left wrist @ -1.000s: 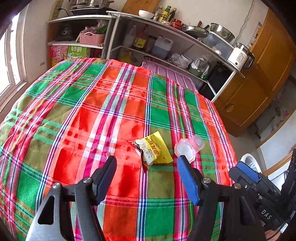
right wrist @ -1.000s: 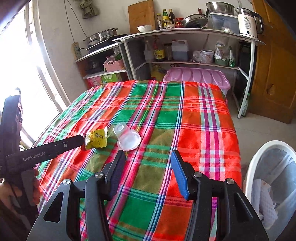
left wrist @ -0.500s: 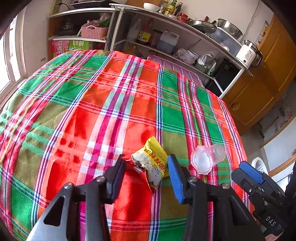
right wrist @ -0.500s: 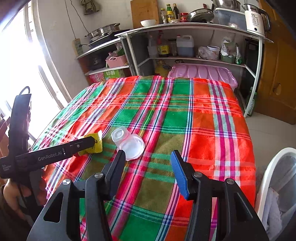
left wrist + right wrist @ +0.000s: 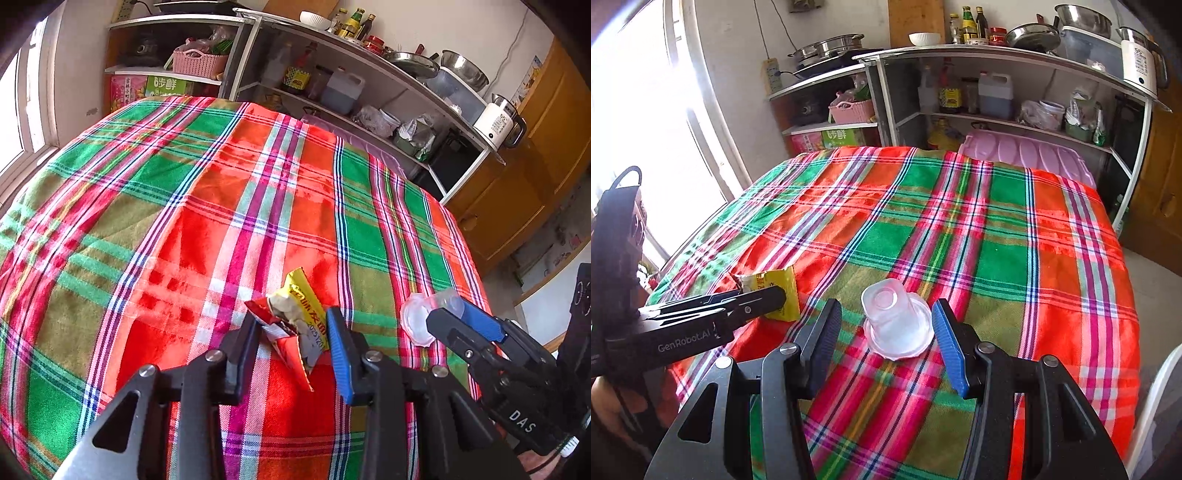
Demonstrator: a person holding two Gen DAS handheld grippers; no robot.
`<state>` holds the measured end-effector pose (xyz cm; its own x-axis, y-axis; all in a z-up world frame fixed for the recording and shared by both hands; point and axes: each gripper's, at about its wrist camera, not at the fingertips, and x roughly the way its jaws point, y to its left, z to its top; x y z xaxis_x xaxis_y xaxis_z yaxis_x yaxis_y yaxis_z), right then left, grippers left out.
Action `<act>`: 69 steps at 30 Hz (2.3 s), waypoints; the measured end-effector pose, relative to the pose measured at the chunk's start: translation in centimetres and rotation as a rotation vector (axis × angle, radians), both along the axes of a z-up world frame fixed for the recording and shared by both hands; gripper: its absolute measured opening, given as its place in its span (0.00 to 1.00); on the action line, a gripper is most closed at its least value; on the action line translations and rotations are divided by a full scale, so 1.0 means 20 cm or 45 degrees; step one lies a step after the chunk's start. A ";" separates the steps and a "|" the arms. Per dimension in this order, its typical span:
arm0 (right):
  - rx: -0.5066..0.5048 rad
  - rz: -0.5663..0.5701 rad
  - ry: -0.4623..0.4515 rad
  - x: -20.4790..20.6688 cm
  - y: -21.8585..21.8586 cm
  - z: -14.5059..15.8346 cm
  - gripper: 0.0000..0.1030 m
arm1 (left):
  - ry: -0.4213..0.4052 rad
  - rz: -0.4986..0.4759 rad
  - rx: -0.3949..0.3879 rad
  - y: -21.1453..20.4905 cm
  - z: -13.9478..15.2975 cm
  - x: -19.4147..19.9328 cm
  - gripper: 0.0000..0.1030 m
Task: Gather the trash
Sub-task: 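Grasp the yellow chip bag with the left gripper while the right grasps the clear cup, then carry the chip bag and clear cup over the bin and open both grippers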
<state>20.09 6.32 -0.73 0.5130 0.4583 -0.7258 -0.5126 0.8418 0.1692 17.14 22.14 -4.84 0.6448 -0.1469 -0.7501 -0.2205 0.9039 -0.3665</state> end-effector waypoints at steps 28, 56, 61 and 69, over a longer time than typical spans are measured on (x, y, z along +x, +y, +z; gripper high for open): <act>0.110 -0.090 0.001 -0.18 -0.16 0.05 0.31 | -0.032 -0.016 0.094 -0.12 0.09 -0.20 0.35; 0.222 -0.356 -0.133 -0.48 -0.87 0.31 0.31 | -0.221 -0.365 0.189 -0.88 0.38 -0.33 0.34; 0.200 -0.443 -0.144 -0.51 -1.05 0.32 0.31 | -0.232 -0.459 0.207 -1.09 0.40 -0.30 0.34; 0.187 -0.566 -0.157 -0.54 -1.34 0.33 0.31 | -0.234 -0.589 0.240 -1.40 0.42 -0.25 0.34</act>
<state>9.32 -20.46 5.87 0.7604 0.2686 -0.5913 -0.1326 0.9555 0.2636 12.12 -5.83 3.56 0.6678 -0.3206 -0.6718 0.2695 0.9454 -0.1833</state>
